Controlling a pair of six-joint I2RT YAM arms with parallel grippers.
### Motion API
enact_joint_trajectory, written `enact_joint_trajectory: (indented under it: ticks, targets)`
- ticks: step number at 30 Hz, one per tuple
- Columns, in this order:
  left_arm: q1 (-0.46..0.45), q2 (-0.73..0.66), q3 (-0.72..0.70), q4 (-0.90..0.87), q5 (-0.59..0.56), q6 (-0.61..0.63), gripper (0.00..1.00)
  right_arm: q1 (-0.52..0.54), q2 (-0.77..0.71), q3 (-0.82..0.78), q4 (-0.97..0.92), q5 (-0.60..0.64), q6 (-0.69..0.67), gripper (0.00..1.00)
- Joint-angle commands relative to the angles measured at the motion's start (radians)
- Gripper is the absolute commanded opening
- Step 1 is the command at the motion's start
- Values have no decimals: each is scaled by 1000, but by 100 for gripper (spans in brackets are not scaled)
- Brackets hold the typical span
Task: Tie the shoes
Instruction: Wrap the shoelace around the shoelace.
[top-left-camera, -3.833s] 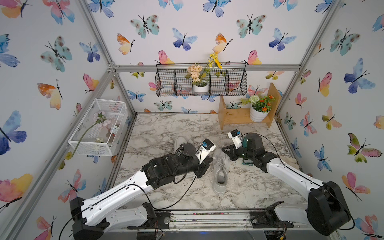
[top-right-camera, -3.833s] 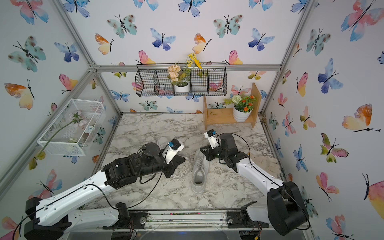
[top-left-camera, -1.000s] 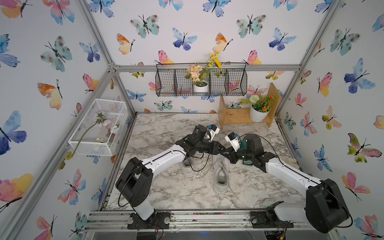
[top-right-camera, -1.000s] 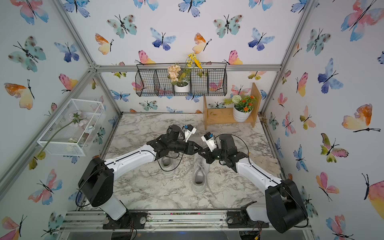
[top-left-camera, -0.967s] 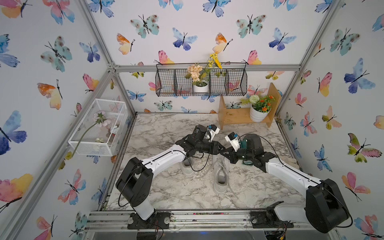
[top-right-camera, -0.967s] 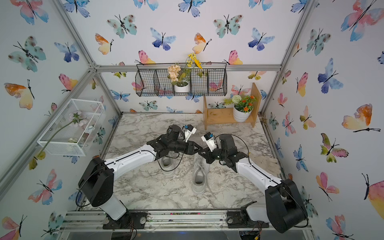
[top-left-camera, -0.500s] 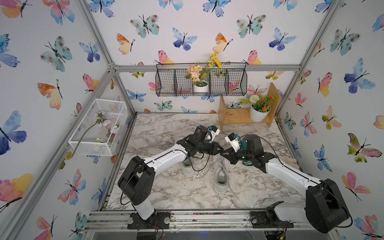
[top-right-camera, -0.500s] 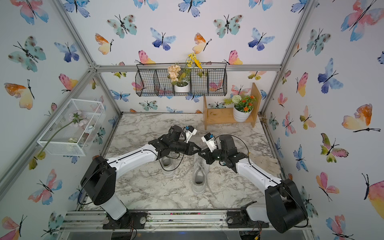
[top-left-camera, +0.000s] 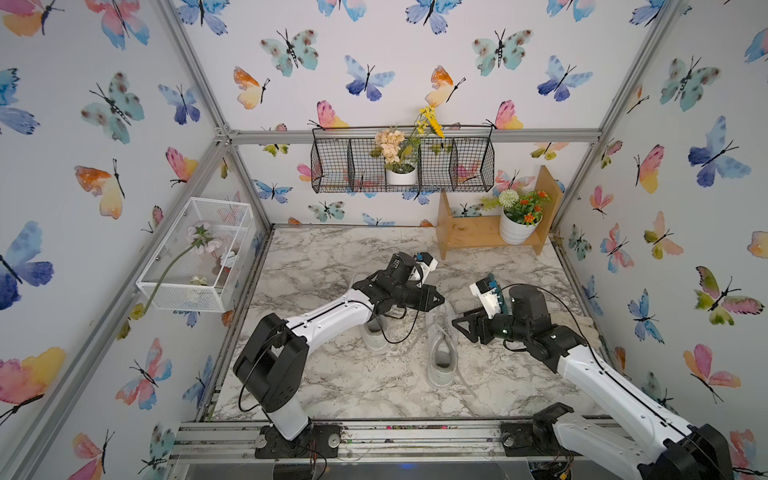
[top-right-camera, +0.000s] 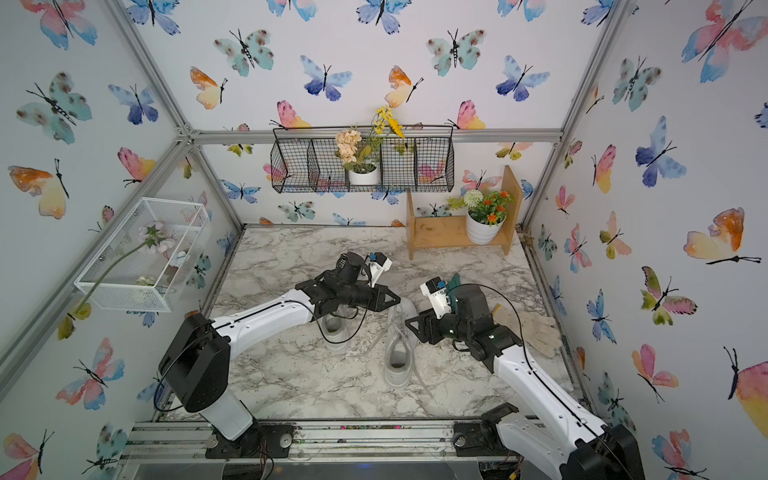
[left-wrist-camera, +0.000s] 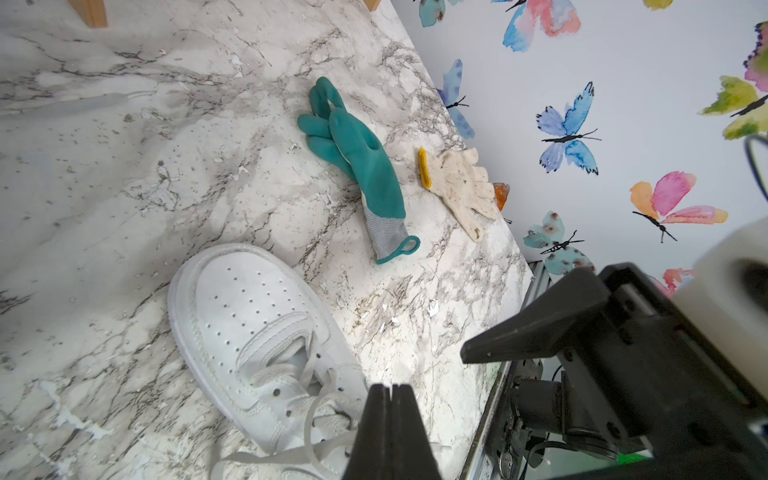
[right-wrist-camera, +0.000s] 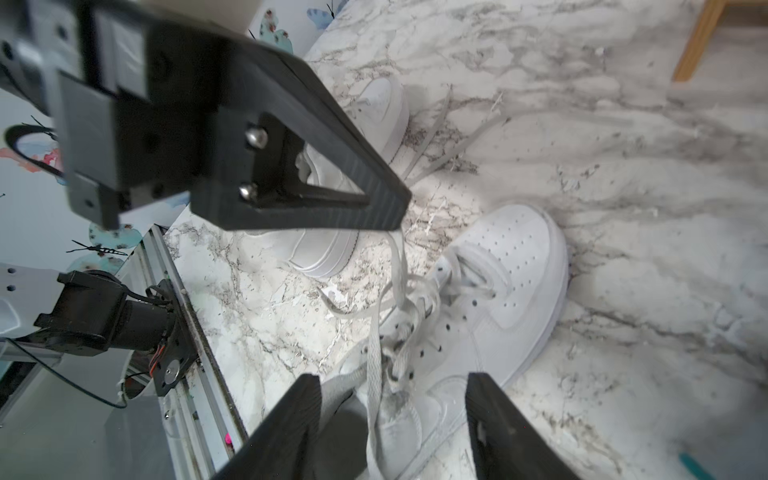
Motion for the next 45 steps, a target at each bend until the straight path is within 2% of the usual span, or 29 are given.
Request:
enact_joint_trajectory:
  ticks: [1, 5, 16, 24, 33, 39, 42, 45]
  targets:
    - [-2, -36, -6, -18, -38, 20, 0, 0, 13, -86, -5, -64, 90, 60]
    - [-2, -38, -8, -23, -39, 24, 0, 0, 48, -125, 66, -153, 105, 60]
    - [-1, -34, -5, -20, -39, 24, 0, 0, 74, -136, 24, -167, 71, 58]
    - [-2, -33, 2, -26, -47, 24, 0, 0, 89, -130, 9, -190, 72, 38]
    - [-1, -35, 1, -35, -58, 30, 0, 0, 32, -114, -49, -148, 94, 15]
    - [-2, -48, -8, -38, -73, 37, 0, 0, -6, -91, -97, -110, 103, 9]
    - [1, -65, -15, -43, -87, 39, 0, 0, -42, -76, -127, -40, 128, 3]
    - [6, -87, -32, -43, -106, 38, 0, 0, -97, -85, -109, 28, 194, 2]
